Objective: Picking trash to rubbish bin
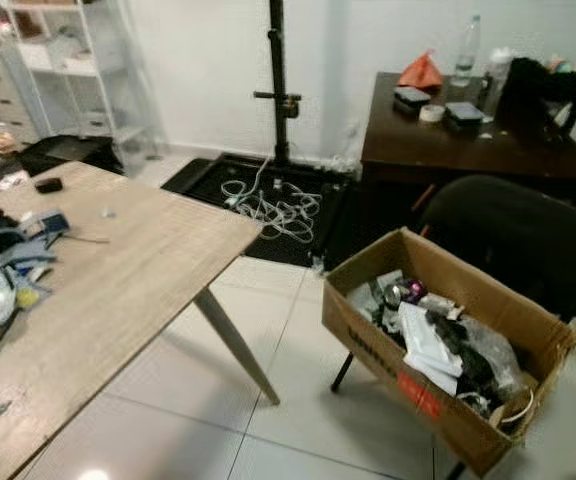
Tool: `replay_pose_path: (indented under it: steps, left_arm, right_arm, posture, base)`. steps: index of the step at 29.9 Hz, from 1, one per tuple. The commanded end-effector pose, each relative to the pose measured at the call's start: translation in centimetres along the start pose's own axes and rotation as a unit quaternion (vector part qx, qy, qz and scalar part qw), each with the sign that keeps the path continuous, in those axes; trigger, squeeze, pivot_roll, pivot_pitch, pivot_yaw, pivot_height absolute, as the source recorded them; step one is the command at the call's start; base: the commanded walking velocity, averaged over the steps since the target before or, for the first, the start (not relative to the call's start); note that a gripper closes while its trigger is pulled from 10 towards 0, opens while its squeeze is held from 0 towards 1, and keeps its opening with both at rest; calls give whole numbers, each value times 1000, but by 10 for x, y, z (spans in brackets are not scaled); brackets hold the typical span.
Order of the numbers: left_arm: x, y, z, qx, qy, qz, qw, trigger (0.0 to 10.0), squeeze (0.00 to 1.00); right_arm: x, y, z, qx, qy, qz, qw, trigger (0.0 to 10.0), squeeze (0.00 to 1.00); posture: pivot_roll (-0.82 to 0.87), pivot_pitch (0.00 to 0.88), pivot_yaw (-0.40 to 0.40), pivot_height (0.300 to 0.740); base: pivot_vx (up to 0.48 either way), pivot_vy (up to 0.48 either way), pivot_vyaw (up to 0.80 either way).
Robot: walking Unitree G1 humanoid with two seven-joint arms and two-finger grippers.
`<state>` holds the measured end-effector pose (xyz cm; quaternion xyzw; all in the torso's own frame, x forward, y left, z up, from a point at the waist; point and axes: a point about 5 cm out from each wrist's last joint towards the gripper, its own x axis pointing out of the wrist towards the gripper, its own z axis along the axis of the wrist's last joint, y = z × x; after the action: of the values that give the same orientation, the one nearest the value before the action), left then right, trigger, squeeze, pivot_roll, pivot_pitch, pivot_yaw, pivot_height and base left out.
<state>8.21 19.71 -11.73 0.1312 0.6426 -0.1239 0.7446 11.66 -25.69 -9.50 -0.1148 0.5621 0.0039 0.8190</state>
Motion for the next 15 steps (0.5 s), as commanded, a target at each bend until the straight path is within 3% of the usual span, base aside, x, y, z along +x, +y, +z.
replay_pose_path:
  steps: [1,4,9,15]
  left_arm:
    - [0,-2,21,3,-37,-5,999,10000,0]
    - [0,-2,21,4,-37,-9,999,10000,0]
    - [0,1,10,-4,-25,-7,1000,10000,0]
    - [1,-9,0,-5,-10,-23,1000,10000,0]
  right_arm:
    - [0,1,-3,18,4,0,1000,10000,0]
    - [0,2,-1,29,-2,2,1000,10000,0]
    - [1,3,7,5,-8,7,1000,10000,0]
    - [2,2,12,2,-13,8,1000,10000,0]
  posture:
    - [-151,85,29,740]
    - [-136,86,22,740]
    - [-127,97,9,740]
    - [-119,105,5,740]
  base:
    - [0,0,738]
    - [0,0,738]
    - [0,0,738]
    - [0,0,738]
